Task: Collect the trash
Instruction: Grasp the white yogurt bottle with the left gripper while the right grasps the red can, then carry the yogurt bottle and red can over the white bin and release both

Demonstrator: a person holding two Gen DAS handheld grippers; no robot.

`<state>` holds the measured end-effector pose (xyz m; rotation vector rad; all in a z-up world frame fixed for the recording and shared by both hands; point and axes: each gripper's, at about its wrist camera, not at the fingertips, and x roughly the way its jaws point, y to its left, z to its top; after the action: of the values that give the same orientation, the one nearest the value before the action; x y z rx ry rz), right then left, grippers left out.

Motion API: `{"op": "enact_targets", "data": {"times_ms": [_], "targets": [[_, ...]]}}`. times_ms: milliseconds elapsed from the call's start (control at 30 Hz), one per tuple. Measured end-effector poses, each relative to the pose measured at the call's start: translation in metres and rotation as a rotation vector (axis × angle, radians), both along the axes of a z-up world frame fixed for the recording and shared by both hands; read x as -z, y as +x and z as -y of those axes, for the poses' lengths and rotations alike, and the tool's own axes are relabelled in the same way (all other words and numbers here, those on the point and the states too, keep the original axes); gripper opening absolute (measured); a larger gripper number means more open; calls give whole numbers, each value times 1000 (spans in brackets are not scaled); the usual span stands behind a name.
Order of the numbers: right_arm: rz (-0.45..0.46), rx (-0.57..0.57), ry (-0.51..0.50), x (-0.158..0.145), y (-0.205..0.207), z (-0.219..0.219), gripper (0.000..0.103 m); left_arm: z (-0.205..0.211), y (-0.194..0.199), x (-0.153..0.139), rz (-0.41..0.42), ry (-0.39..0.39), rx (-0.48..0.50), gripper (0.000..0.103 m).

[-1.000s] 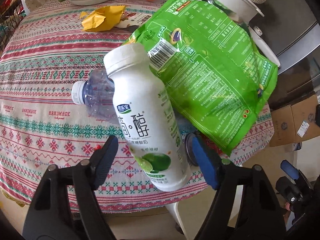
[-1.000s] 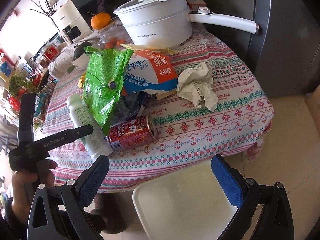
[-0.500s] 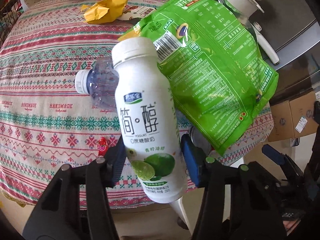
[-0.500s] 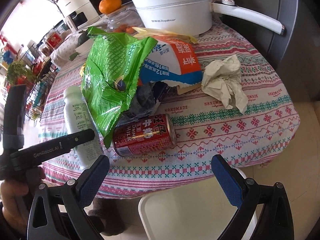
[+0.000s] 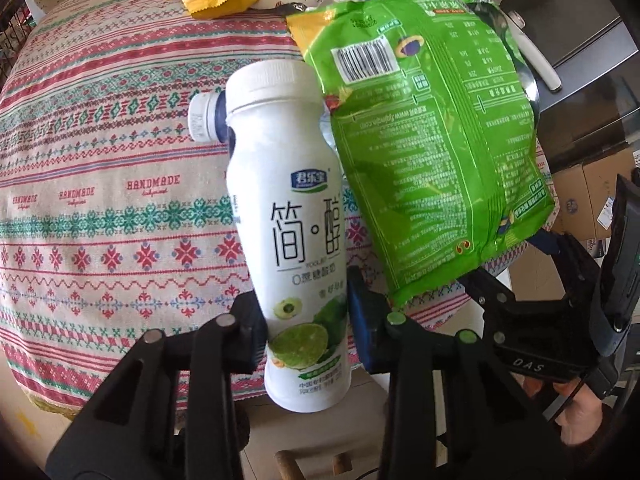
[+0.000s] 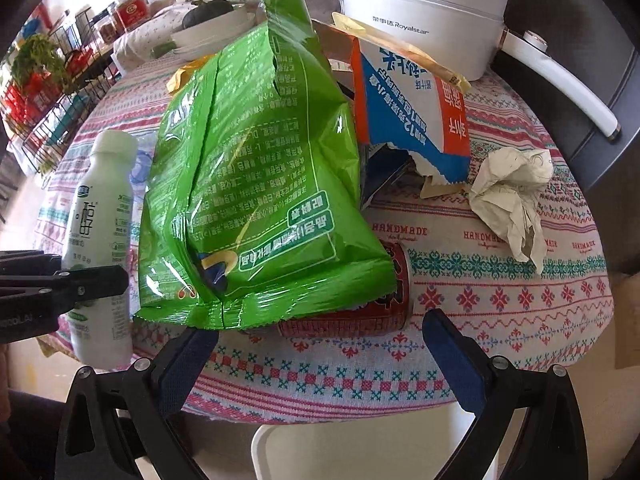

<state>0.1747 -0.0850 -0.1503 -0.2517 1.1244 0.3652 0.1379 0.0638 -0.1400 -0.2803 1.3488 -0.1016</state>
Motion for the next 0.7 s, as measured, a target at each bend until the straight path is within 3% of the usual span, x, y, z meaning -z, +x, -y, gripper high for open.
{"op": "enact_targets", "data": {"times_ms": [67, 133, 367, 700], "targets": [[1, 5, -25, 6, 4, -6, 102, 0, 2, 8, -21, 11, 4, 37], [-4, 9, -40, 11, 7, -7, 90, -1, -1, 7, -19, 11, 4, 37], [-50, 97, 28, 0, 15, 16, 89, -21, -14, -11, 36, 32, -21, 36], [-26, 190, 68, -31, 4, 79, 89, -58, -39, -39, 110, 8, -65, 36]]}}
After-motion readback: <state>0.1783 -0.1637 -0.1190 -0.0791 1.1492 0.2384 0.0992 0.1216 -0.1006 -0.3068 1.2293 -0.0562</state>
